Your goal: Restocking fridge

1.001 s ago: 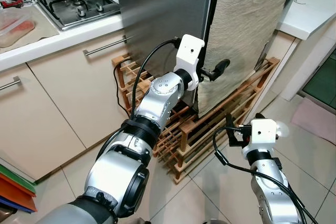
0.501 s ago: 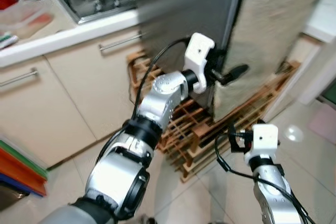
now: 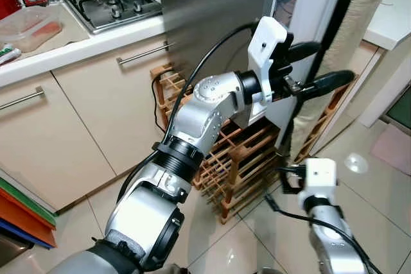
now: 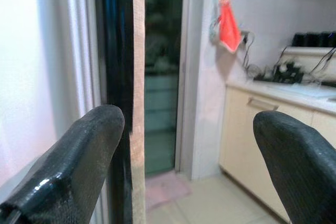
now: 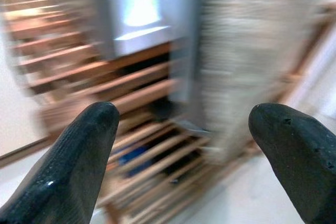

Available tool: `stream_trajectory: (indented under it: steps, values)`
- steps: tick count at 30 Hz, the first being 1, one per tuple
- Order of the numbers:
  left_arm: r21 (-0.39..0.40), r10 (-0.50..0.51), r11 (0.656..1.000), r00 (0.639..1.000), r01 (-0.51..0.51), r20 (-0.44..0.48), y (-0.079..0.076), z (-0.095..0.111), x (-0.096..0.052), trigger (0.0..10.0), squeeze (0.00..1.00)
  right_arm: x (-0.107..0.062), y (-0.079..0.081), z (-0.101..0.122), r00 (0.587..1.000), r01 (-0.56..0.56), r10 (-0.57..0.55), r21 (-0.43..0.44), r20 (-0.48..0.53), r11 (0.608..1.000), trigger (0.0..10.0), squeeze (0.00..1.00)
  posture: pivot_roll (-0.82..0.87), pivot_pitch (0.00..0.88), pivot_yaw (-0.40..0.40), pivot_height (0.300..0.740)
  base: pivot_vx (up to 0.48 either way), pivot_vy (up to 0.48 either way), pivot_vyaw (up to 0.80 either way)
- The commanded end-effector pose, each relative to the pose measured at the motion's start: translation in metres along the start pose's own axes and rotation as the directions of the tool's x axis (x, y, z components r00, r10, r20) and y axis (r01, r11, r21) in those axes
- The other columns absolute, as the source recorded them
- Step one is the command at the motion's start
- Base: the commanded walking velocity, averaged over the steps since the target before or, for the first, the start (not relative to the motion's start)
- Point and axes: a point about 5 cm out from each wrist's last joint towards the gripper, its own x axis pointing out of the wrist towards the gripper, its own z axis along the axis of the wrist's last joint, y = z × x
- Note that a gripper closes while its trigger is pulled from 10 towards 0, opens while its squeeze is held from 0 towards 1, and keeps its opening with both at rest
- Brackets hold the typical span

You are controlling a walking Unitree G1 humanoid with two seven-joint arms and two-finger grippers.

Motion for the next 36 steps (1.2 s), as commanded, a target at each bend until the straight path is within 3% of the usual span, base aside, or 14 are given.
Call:
stream_trajectory:
  steps: [1,4,6,11,16,18,21,22,23,24,26,30,35,36]
  values:
    - [-0.108,-0.013,0.994,0.999,0.016,0.03,-0.017,-0.016,0.004,10.0,0.0,0.002,0.003,0.0,1.0,-0.03,0.03,-0.002,-0.006,1.0,10.0,0.0,-0.17,0.009,0.06,0.74,0.0,0.0,0.0]
    - [-0.107,0.036,0.994,0.999,-0.034,0.017,-0.01,-0.013,-0.015,10.0,0.0,0.002,0.006,-0.004,0.996,-0.077,0.077,0.018,-0.04,0.997,10.0,0.0,-0.16,0.007,0.058,0.74,0.0,0.0,0.0]
    - [-0.111,0.046,0.993,0.999,-0.044,0.018,-0.009,-0.012,-0.018,10.0,0.0,0.002,0.007,-0.005,0.995,-0.089,0.09,0.02,-0.045,0.996,10.0,0.0,-0.16,0.007,0.058,0.74,0.0,0.0,0.0]
    - [-0.064,0.199,0.978,0.98,-0.201,-0.029,0.016,-0.005,-0.058,10.0,0.0,-0.001,0.038,-0.017,0.946,-0.3,0.303,0.042,-0.118,0.953,10.0,0.0,-0.14,0.0,0.056,0.74,0.0,0.0,0.0]
    - [0.012,0.358,0.933,0.923,-0.36,-0.142,0.033,-0.021,-0.095,10.0,0.0,0.019,0.053,-0.011,0.947,-0.308,0.311,0.045,-0.085,0.95,10.0,0.0,-0.12,0.0,0.054,0.74,0.0,0.0,0.0]
    - [0.108,0.507,0.862,0.84,-0.495,-0.195,0.042,-0.036,-0.119,10.0,0.0,0.031,0.053,0.004,0.964,-0.264,0.264,0.021,-0.022,0.964,10.0,0.0,-0.12,0.0,0.054,0.74,0.0,0.0,0.0]
    - [0.222,0.738,0.674,0.631,-0.704,-0.238,0.053,-0.058,-0.157,10.0,0.0,0.044,0.04,0.026,0.978,-0.195,0.194,0.001,0.07,0.981,10.0,0.0,-0.11,0.0,0.056,0.74,0.0,0.0,0.0]
    - [0.222,0.738,0.674,0.631,-0.704,-0.238,0.053,-0.058,-0.157,10.0,0.0,0.044,0.04,0.026,0.978,-0.195,0.194,0.001,0.07,0.981,10.0,0.0,-0.11,0.0,0.056,0.74,0.0,0.0,0.0]
    - [0.26,0.812,0.577,0.512,-0.774,-0.279,0.052,-0.076,-0.181,10.0,0.0,0.05,0.035,0.041,0.976,-0.177,0.18,-0.03,0.125,0.984,10.0,0.0,-0.1,0.0,0.052,0.74,0.0,0.0,0.0]
    - [0.269,0.83,0.547,0.473,-0.793,-0.296,0.051,-0.082,-0.189,10.0,0.0,0.053,0.034,0.046,0.973,-0.174,0.178,-0.04,0.144,0.984,10.0,0.0,-0.1,0.0,0.049,0.74,0.0,0.0,0.0]
    - [0.265,0.844,0.515,0.429,-0.815,-0.321,0.046,-0.093,-0.199,10.0,0.0,0.058,0.03,0.058,0.968,-0.161,0.167,-0.048,0.187,0.986,10.0,0.0,-0.09,0.0,0.043,0.74,0.0,0.0,0.0]
    - [0.307,0.865,0.484,0.396,-0.819,-0.308,0.042,-0.098,-0.208,10.0,0.0,0.062,0.024,0.067,0.963,-0.128,0.143,-0.079,0.226,0.989,10.0,0.0,-0.09,0.0,0.037,0.74,0.0,0.0,0.0]
    - [0.406,0.94,0.303,0.201,-0.862,-0.275,0.043,-0.106,-0.24,10.0,0.0,0.066,0.006,0.076,0.963,-0.023,0.045,-0.085,0.266,0.996,10.0,0.0,-0.1,0.0,0.037,0.74,0.0,0.0,0.0]
    - [0.419,0.946,0.284,0.181,-0.862,-0.269,0.043,-0.107,-0.243,10.0,0.0,0.066,0.004,0.077,0.962,-0.013,0.035,-0.084,0.27,0.996,10.0,0.0,-0.1,0.0,0.037,0.74,0.0,0.0,0.0]
